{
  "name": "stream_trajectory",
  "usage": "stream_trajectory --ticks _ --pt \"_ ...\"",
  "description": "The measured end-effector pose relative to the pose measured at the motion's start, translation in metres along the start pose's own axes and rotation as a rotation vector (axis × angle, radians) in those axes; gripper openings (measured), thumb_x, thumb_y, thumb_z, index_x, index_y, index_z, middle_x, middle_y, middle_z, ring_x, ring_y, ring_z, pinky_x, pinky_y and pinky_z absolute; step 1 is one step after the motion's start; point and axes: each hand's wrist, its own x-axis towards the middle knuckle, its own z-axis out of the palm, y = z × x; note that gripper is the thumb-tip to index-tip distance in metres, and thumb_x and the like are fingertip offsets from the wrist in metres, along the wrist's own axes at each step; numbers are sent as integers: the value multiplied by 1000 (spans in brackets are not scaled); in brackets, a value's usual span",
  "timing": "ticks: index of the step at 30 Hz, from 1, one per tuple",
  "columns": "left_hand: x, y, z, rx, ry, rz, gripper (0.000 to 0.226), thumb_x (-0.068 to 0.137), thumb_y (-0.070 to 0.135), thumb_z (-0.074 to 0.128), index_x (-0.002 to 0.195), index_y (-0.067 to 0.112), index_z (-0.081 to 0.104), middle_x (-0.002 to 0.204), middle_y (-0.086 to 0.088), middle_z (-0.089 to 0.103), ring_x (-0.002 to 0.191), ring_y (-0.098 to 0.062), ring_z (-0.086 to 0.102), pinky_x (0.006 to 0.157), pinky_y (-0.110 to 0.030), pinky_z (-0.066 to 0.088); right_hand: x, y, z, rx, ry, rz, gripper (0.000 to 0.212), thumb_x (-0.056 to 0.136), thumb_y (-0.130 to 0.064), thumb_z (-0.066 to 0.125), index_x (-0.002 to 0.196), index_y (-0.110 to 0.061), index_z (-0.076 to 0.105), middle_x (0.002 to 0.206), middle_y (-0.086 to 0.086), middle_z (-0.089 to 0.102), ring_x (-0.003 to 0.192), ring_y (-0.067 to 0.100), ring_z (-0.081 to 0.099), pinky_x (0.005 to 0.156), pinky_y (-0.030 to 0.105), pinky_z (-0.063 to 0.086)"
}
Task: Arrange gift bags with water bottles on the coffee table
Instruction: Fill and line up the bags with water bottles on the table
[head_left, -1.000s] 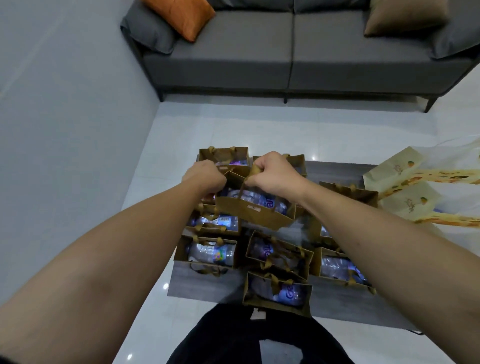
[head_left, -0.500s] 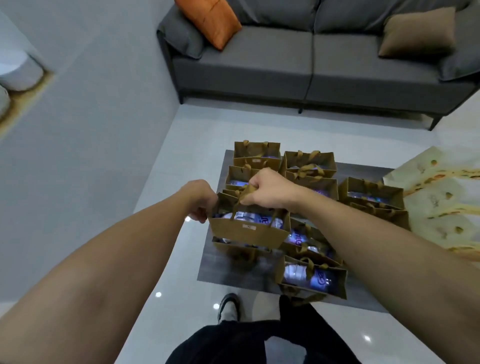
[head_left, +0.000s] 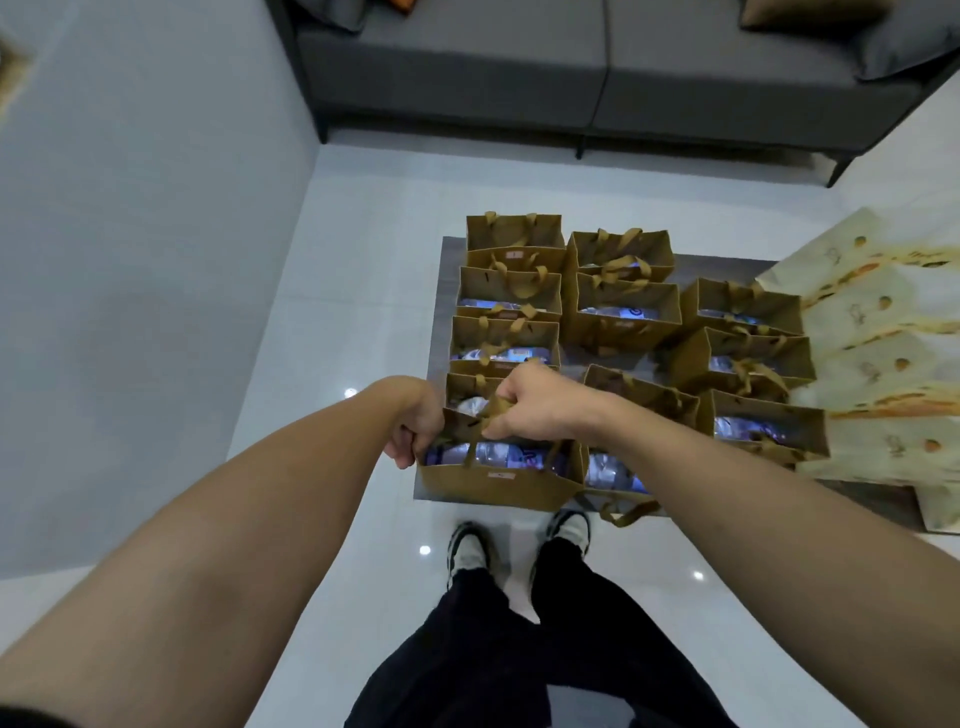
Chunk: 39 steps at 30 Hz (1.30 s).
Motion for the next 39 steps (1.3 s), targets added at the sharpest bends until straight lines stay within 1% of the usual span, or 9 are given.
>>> stream_trajectory --ticks 5,8,11,14,21,25,28,33,39 --pt "14 -7 22 -11 -19 5 10 92 -4 61 100 -6 67 83 -17 70 74 -22 70 69 -28 58 6 22 24 31 -25 60 22 83 -21 77 70 -13 62 64 4 49 61 17 53 56 34 44" --pt "26 -5 36 -66 108 44 4 91 0 65 88 -1 66 80 -15 70 69 -22 70 61 -27 59 15 39 44 17 45 90 22 81 -20 77 68 -10 63 67 7 55 69 21 58 64 39 51" --pt "51 -8 54 -91 288 100 11 92 13 67 83 7 66 82 -12 73 67 -22 74 71 -33 63 24 57 59 -44 98 80 33 82 -21 75 57 -19 53 62 0 55 68 19 57 57 28 43" --pt "75 -12 75 -189 364 61 16 94 20 61 84 8 64 76 -10 70 57 -20 72 62 -32 63 35 70 68 -129 123 77 34 81 -17 70 55 -20 47 61 -4 52 71 23 57 54 27 38" --pt "113 -19 94 -203 403 44 12 89 14 62 97 6 66 91 -12 68 81 -27 70 77 -37 61 65 82 85 -291 112 32 18 90 -22 63 79 -26 49 84 -3 57 85 25 59 68 31 42" --pt "123 -24 98 -194 380 55 8 90 13 59 84 10 62 89 -12 67 83 -30 68 78 -37 60 74 85 90 -347 156 -13 9 91 -24 64 98 -22 60 95 2 63 92 26 61 76 36 50" --pt "124 -27 100 -202 363 59 11 92 18 58 93 10 65 89 -11 67 83 -30 68 80 -38 61 75 87 91 -380 164 15 9 90 -23 64 95 -24 57 93 -1 60 93 26 61 75 34 45" --pt "116 -14 84 -206 410 77 14 93 24 59 96 11 64 85 -7 62 76 -24 63 70 -33 56 69 94 81 -378 195 94 37 86 -38 70 119 -25 62 115 3 66 111 30 59 91 40 48" --pt "98 42 42 -254 555 194 21 97 32 55 95 14 65 86 -6 65 72 -20 57 63 -29 44 57 106 44 -309 281 174 48 88 -40 69 133 -28 58 121 3 65 118 28 57 96 41 49"
